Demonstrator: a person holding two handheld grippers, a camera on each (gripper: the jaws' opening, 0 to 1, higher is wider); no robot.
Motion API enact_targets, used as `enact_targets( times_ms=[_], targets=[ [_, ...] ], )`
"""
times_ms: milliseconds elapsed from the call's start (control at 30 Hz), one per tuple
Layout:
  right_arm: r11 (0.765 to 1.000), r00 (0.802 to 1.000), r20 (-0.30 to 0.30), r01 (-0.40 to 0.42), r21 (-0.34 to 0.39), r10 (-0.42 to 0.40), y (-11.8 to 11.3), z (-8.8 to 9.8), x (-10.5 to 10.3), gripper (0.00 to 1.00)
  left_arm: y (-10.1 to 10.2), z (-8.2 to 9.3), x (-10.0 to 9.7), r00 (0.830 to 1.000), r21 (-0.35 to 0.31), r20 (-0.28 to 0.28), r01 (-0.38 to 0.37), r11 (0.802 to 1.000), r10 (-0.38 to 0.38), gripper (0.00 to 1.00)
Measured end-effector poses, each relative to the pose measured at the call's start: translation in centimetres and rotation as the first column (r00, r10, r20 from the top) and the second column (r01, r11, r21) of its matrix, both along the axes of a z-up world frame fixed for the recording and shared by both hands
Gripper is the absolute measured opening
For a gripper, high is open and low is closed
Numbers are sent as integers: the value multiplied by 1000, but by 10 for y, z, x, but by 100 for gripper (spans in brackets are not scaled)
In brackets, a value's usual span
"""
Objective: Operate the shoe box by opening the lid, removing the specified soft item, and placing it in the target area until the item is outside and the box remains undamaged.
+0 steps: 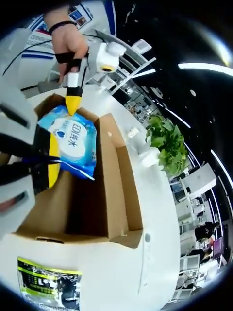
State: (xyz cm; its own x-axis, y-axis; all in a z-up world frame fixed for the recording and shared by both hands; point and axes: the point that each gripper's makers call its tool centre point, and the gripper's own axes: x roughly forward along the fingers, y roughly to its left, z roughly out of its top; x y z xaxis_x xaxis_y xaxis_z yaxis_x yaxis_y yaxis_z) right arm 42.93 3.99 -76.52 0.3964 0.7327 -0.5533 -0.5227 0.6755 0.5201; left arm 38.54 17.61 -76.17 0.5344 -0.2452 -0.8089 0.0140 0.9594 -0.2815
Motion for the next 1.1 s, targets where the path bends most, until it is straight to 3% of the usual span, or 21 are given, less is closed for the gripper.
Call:
enact_targets(
  times_ms=[267, 733, 1100],
  targets=[
    [1000, 1000, 8, 27, 16, -27, -5, 13, -8, 0, -5, 12, -1, 1000, -8, 28, 4, 1000, -3, 0],
    [995, 996, 12, 90, 48, -91, -22, 35, -13, 0, -19, 39, 15, 996, -20, 90, 30, 999, -28, 0],
    [987, 988, 23, 149, 55, -150, -56, 48, -13, 0, -52, 58, 25, 988, -24, 125, 95, 995, -91, 0]
  ],
)
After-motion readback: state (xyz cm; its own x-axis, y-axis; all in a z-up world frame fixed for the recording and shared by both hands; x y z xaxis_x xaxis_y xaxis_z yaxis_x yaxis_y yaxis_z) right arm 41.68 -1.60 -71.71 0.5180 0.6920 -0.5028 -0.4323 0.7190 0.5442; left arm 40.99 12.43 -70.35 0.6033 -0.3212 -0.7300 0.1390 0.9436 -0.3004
